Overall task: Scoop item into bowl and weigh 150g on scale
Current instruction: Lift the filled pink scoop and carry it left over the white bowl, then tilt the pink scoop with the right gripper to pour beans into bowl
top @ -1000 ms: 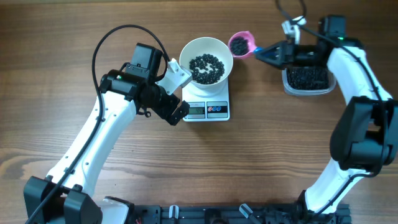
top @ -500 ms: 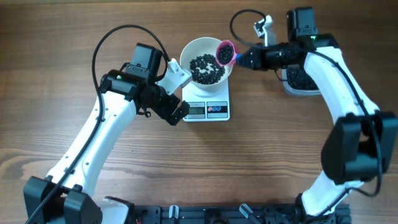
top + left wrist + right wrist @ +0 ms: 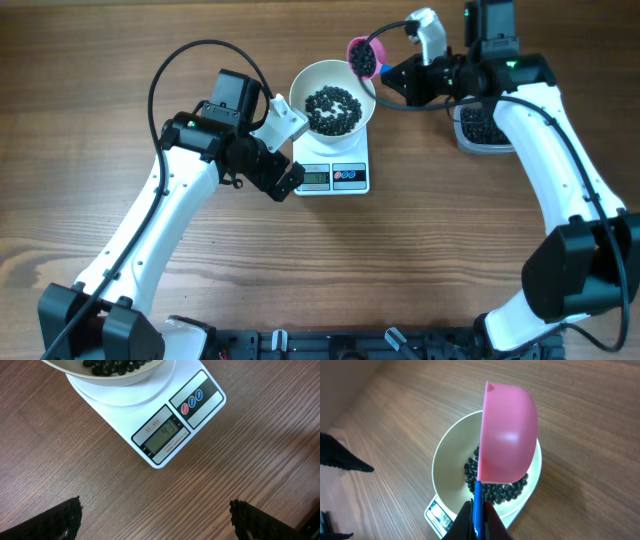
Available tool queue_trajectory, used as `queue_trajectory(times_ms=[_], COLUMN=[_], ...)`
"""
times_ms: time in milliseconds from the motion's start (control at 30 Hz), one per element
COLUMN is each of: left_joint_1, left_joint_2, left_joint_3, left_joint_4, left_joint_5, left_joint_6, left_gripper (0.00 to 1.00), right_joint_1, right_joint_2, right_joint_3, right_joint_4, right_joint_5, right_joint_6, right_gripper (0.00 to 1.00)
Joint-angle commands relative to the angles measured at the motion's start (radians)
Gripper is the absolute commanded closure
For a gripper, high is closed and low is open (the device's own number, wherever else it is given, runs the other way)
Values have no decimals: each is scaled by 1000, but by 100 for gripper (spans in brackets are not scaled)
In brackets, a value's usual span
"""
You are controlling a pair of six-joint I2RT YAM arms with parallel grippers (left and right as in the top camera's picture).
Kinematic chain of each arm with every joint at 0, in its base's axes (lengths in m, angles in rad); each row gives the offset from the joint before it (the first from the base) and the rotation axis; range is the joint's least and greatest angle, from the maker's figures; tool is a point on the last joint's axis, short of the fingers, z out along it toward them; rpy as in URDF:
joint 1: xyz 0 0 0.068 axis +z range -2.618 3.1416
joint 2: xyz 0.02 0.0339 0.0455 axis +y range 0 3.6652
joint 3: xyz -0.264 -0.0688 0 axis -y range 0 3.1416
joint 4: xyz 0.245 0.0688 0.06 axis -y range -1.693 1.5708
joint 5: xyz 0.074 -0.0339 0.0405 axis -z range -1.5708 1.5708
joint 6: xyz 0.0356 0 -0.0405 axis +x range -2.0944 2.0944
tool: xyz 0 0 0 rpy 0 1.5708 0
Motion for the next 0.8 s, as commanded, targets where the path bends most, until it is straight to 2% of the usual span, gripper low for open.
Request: queue_trajectory(times_ms=[0, 100, 300, 533, 767], left_joint_1=[6, 6, 6, 6, 6], left_joint_2=[6, 6, 6, 6, 6], left_joint_3=[7, 7, 7, 7, 7], left_joint_4=[3, 3, 3, 3, 3], left_joint_5=[18, 18, 18, 19, 18], left_joint_6=[16, 16, 16, 16, 16], left_gripper=[0, 0, 0, 0, 0], right_joint_1=[43, 64, 72, 73, 73], right_joint_2=[-41, -42, -42, -43, -43], right_joint_3=[27, 27, 27, 27, 27], right_joint_4=[-3, 3, 9, 11, 48], right_joint_5=[94, 93, 93, 93, 94], right_joint_6=[-99, -152, -171, -329, -364], right_gripper=[96, 96, 96, 96, 96])
